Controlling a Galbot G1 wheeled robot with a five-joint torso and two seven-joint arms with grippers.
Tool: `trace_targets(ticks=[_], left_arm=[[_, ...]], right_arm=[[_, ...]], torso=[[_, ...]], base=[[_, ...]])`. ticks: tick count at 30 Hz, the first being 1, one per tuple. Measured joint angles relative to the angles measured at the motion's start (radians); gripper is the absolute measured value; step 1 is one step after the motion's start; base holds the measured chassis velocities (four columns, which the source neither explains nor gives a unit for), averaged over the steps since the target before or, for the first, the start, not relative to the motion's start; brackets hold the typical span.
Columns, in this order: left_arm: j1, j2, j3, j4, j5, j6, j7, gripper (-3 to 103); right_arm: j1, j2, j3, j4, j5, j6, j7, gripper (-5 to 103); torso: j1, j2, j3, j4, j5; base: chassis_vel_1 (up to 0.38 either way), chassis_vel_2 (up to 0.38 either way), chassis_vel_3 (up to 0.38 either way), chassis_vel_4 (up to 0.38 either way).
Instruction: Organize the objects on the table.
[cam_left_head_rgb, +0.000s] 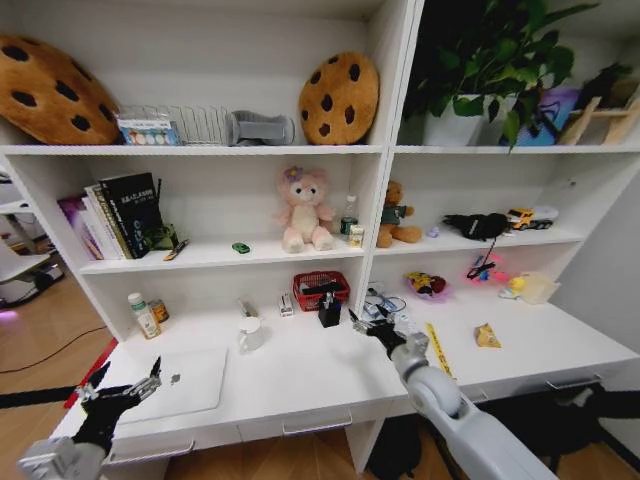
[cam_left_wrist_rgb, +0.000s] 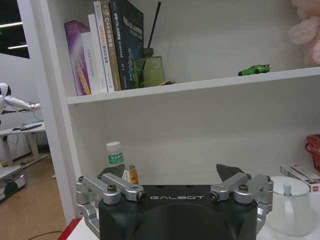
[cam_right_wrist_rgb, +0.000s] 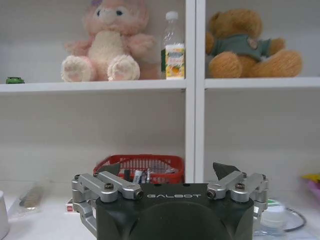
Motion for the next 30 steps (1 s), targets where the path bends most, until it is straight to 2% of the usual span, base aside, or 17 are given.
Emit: trace_targets(ticks=[1,2,4,5,6,7,8,10,11,16,21,24,30], left_arm=[[0.0,0.0,0.0,0.0,0.0,0.0,0.0,100],[0.0,0.0,0.0,0.0,0.0,0.0,0.0,100],[0.0,0.0,0.0,0.0,0.0,0.0,0.0,100],[0.0,0.0,0.0,0.0,0.0,0.0,0.0,100],[0.0,0.0,0.0,0.0,0.0,0.0,0.0,100],[0.0,0.0,0.0,0.0,0.0,0.0,0.0,100],[0.0,0.0,0.0,0.0,0.0,0.0,0.0,100],[0.0,0.0,0.0,0.0,0.0,0.0,0.0,100],[0.0,0.0,0.0,0.0,0.0,0.0,0.0,100],[0.0,0.0,0.0,0.0,0.0,0.0,0.0,100],[0.0,0.0,0.0,0.0,0.0,0.0,0.0,100],[0.0,0.0,0.0,0.0,0.0,0.0,0.0,100],[0.0,0.0,0.0,0.0,0.0,0.0,0.0,100]], right_arm=[[-0.062,0.011,0.054,0.024,-0.026,0.018,-0.019,100],[-0.062,0.011,0.054,0.024,-0.026,0.018,-0.019,100],[-0.183,0.041,0.185,0.053,-0.073,0.083,-0.07,100],[-0.183,0.041,0.185,0.053,-0.073,0.083,-0.07,100],[-0.237,0.053,0.239,0.054,-0.084,0.118,-0.109,100],[-0.305,0.065,0.314,0.039,-0.097,0.186,-0.199,100],[-0.305,0.065,0.314,0.039,-0.097,0.186,-0.199,100],[-0.395,0.088,0.422,0.002,-0.107,0.265,-0.32,100],[-0.425,0.102,0.454,-0.005,-0.105,0.29,-0.342,100],[-0.49,0.172,0.516,0.019,-0.086,0.323,-0.357,100],[-0.502,0.229,0.493,0.05,-0.095,0.328,-0.322,100],[-0.476,0.269,0.417,0.082,-0.126,0.312,-0.247,100],[-0.383,0.264,0.297,0.11,-0.148,0.255,-0.155,100]], torso=[[0.0,0.0,0.0,-0.0002,0.0004],[0.0,0.0,0.0,-0.0002,0.0004],[0.0,0.0,0.0,0.0005,0.0004],[0.0,0.0,0.0,0.0005,0.0004],[0.0,0.0,0.0,0.0001,0.0004],[0.0,0.0,0.0,-0.0001,0.0004],[0.0,0.0,0.0,-0.0001,0.0004],[0.0,0.0,0.0,-0.0002,0.0003],[0.0,0.0,0.0,-0.0002,0.0005],[0.0,0.0,0.0,0.0002,0.0002],[0.0,0.0,0.0,0.0001,0.0003],[0.0,0.0,0.0,0.0001,0.0001],[0.0,0.0,0.0,0.0003,0.0004]], base=[[0.0,0.0,0.0,0.0],[0.0,0.0,0.0,0.0],[0.0,0.0,0.0,0.0],[0.0,0.0,0.0,0.0],[0.0,0.0,0.0,0.0],[0.0,0.0,0.0,0.0],[0.0,0.0,0.0,0.0],[0.0,0.0,0.0,0.0],[0.0,0.0,0.0,0.0],[0.0,0.0,0.0,0.0],[0.0,0.0,0.0,0.0],[0.0,0.0,0.0,0.0],[0.0,0.0,0.0,0.0]])
